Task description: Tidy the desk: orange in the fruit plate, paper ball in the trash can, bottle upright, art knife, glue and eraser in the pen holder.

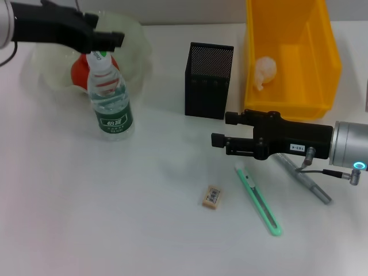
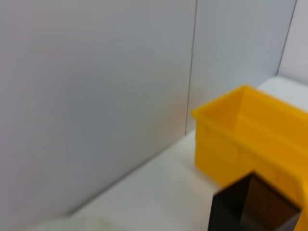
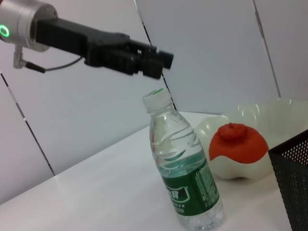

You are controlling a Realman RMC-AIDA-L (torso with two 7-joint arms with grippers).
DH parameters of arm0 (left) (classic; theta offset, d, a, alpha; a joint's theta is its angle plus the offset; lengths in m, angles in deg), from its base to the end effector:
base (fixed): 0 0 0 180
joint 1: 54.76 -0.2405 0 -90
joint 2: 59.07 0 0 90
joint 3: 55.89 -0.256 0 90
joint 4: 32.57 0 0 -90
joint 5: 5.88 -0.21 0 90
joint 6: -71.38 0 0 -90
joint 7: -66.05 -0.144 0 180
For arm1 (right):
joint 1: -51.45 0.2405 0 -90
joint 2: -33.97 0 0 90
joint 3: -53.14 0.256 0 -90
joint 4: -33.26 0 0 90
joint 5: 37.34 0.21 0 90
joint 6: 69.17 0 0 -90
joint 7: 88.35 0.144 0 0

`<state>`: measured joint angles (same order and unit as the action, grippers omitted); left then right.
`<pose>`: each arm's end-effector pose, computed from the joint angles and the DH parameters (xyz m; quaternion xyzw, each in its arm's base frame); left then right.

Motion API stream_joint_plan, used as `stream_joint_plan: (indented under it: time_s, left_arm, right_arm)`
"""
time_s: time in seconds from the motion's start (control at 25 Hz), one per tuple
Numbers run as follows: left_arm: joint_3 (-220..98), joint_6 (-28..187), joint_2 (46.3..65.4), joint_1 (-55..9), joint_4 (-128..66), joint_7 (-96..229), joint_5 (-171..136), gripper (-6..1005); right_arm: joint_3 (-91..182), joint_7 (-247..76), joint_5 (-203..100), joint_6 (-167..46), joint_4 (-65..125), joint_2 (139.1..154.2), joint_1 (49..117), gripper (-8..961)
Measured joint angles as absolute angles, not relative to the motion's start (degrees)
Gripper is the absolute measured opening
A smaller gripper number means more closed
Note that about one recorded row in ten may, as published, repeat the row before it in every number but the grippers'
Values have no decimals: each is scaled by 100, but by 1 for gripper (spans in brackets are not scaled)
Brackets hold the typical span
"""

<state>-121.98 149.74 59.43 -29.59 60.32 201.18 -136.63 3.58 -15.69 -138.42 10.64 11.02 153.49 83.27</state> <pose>-0.1545 0.3663 0.0811 -0.9189 -0.2488 -0.0652 0.2990 0.2579 0.3234 -0.0542 -0.9176 0.2574 0.2785 0.1187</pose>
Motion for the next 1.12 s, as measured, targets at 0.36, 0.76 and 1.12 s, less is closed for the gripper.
stream_joint_plan:
  time_s: [0.36, 0.76, 1.12]
  left_arm:
    - [-11577, 14997, 5942, -3574, 5670, 17880, -10547, 618]
    - [-11633, 16735, 5947, -3987, 3730, 15503, -8771, 618]
    - [-11570, 17672, 5887, -3959, 1421, 13182, -9012, 614]
  right_arm:
    - [394, -1566, -13842, 1082, 1102, 15349, 8322, 769]
    - [343, -1566, -13709, 1146, 1081, 15349, 8283, 769]
    - [381, -1578, -13694, 1583, 842, 15323, 8088, 769]
